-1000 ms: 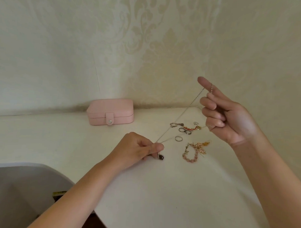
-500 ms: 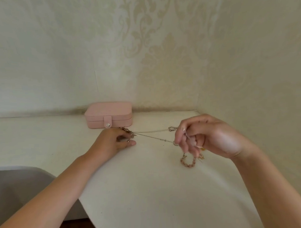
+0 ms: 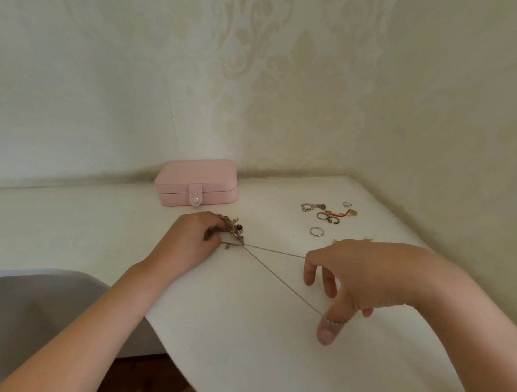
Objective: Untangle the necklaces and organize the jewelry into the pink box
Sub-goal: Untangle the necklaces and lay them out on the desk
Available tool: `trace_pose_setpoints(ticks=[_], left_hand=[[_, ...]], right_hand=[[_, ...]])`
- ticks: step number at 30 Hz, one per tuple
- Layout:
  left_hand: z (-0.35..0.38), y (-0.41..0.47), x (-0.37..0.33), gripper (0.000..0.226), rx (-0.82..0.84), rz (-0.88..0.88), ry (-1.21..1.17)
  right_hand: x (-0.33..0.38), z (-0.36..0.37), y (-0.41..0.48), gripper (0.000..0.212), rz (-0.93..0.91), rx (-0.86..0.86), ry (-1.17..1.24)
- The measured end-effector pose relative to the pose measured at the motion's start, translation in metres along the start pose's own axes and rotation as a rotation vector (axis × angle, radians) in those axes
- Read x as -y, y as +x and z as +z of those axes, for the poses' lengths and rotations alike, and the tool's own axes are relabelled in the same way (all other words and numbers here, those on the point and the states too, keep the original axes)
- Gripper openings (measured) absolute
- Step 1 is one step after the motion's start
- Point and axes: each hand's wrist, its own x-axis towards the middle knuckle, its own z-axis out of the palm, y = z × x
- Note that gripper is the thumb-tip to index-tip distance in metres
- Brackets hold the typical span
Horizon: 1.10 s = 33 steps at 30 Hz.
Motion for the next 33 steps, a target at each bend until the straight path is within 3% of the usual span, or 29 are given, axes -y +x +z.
trace_pose_setpoints(ticks=[5, 11, 13, 17, 20, 24, 27, 30, 33], left_hand=[[0.001, -0.006, -0.008, 0.029, -0.038, 0.023, -0.016], [0.001, -0.013, -0.009, 0.027, -0.038, 0.024, -0.021], [0.001, -0.014, -0.010, 0.027, -0.045, 0.034, -0.037], [0.001, -0.017, -0.010, 0.026, -0.036, 0.032, -0.055], [0.000, -0.019, -0.009, 0.025, -0.029, 0.033, -0.069], [-0.001, -0.020, -0.012, 0.025, -0.014, 0.032, -0.072], [-0.002, -0.024, -0.014, 0.022, 0.004, 0.018, -0.050], [-0.002, -0.026, -0.014, 0.018, 0.033, -0.014, -0.019], [-0.001, -0.027, -0.016, 0.023, 0.053, -0.061, 0.030]], right_hand=[[0.018, 0.014, -0.005, 0.067, -0.032, -0.026, -0.171], [0.013, 0.012, -0.004, 0.035, -0.114, 0.058, -0.160], [0.010, 0.009, 0.005, 0.024, -0.154, -0.004, -0.076], [0.013, 0.000, 0.034, 0.009, -0.234, -0.218, 0.373], [0.027, -0.009, 0.065, 0.006, -0.222, -0.337, 0.504], [0.048, -0.015, 0.111, 0.005, -0.092, -0.425, 0.554], [0.061, -0.002, 0.141, 0.018, -0.020, -0.572, 0.502], [0.067, 0.020, 0.155, 0.023, -0.054, -0.751, 0.387], [0.061, 0.028, 0.157, 0.023, -0.163, -0.790, 0.280]])
